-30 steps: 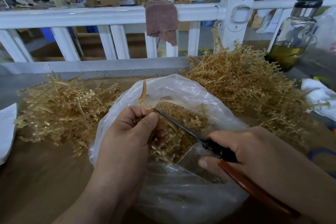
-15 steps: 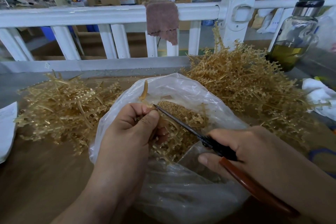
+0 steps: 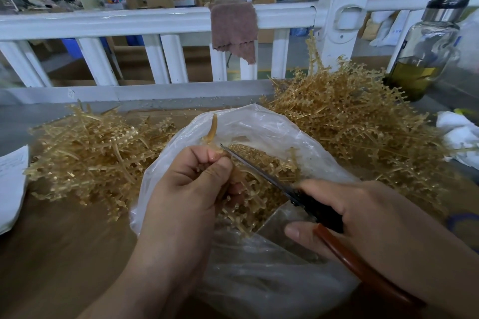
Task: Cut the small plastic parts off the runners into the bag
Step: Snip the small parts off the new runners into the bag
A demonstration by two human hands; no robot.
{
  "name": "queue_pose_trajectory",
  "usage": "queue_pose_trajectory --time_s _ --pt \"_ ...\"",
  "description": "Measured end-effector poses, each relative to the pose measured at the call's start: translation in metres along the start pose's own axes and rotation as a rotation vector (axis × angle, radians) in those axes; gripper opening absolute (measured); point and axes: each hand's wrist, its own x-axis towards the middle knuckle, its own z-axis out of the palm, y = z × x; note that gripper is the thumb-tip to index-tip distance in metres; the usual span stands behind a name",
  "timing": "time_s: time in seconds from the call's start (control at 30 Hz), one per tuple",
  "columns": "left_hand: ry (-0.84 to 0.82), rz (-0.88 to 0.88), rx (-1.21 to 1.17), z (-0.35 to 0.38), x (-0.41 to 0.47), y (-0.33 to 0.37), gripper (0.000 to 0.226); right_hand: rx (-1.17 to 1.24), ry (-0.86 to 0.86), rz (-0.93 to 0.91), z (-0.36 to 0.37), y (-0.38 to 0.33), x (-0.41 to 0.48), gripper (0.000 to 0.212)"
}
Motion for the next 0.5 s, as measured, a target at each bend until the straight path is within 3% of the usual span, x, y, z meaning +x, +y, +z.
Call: queue_pose_trajectory --time_s 0.5 --pt "-0.023 0.051 -0.021 0.0022 -0.0011 -0.0023 0.017 -0.083 0.051 0.01 0.0028 0.0006 -0.0013 0.055"
